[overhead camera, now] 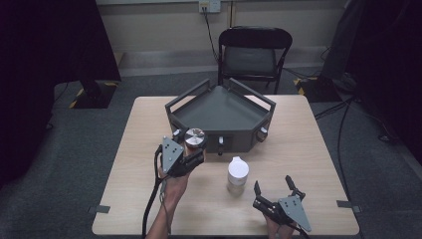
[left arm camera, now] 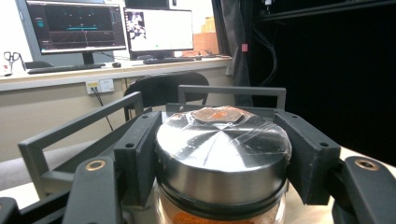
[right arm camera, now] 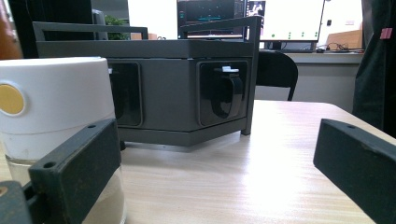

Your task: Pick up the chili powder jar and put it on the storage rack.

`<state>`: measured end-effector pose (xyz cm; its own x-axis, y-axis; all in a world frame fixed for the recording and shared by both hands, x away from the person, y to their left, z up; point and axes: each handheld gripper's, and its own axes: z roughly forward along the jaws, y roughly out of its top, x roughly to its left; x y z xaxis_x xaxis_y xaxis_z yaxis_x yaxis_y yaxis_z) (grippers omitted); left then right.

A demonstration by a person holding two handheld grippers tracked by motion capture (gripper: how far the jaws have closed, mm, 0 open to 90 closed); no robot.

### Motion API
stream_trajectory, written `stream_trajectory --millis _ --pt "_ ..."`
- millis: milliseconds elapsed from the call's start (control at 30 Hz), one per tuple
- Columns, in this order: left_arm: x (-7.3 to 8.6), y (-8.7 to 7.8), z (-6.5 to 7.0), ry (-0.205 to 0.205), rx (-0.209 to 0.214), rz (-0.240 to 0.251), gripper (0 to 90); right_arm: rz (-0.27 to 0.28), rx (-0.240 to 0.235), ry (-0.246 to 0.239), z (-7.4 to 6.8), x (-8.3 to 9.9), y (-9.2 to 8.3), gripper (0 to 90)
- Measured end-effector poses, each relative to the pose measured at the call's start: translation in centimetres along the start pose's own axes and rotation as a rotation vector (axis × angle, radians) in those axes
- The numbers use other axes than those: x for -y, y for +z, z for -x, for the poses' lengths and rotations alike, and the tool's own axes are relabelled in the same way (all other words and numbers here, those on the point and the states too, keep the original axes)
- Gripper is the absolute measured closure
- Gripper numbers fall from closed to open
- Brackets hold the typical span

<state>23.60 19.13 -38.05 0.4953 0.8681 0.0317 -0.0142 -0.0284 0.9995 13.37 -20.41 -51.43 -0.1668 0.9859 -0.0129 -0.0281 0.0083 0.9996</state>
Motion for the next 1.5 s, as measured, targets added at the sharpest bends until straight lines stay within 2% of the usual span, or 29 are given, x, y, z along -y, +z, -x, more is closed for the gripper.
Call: stream_trajectory --millis 167,367,533,633,833,967,1100,1167,1233,1367,1467,1500 --pt "-1.0 0.9 0.0 0.006 -0.017 -0.007 35.3 0.000 0.000 0.000 0.0 0.0 0.0 0.0" --pt "-1.5 2.0 -0.1 -0.040 -0.058 0.000 35.2 0.000 0.001 0.000 0.0 0.0 0.0 0.0" --pt "-2.4 3.0 0.2 -0.038 -0.077 0.003 35.2 0.000 0.000 0.001 0.0 0.0 0.0 0.0" --pt "-2.8 3.7 0.3 -0.068 -0.087 0.010 35.3 0.000 0.000 0.001 0.0 0.0 0.0 0.0" --pt "-3.6 5.5 0.7 -0.058 -0.111 0.023 35.2 0.000 -0.005 0.000 0.1 0.0 0.0 0.0" --pt "-4.2 7.0 0.7 -0.055 -0.123 0.010 35.3 -0.001 -0.005 0.001 0.1 0.0 0.0 0.0" --pt "-3.8 8.2 0.5 -0.037 -0.123 0.013 35.3 0.000 -0.007 0.001 0.1 0.0 0.0 0.0" --pt "-3.6 8.8 0.1 -0.066 -0.126 -0.001 35.3 0.000 -0.009 0.001 0.2 0.0 0.0 0.0" --pt "-3.3 9.2 -0.1 -0.075 -0.139 0.003 35.3 0.000 -0.009 0.001 0.2 0.0 0.0 0.0" --pt "-3.4 10.2 -0.1 -0.070 -0.166 -0.027 35.2 0.000 -0.009 0.000 0.2 0.0 0.0 0.0" --pt "-3.3 11.0 -0.5 -0.089 -0.171 -0.036 35.2 0.000 -0.009 0.000 0.2 0.0 0.0 0.0" --pt "-3.3 11.2 -0.5 -0.080 -0.172 -0.039 35.2 0.000 -0.009 0.001 0.2 0.0 0.0 0.0"
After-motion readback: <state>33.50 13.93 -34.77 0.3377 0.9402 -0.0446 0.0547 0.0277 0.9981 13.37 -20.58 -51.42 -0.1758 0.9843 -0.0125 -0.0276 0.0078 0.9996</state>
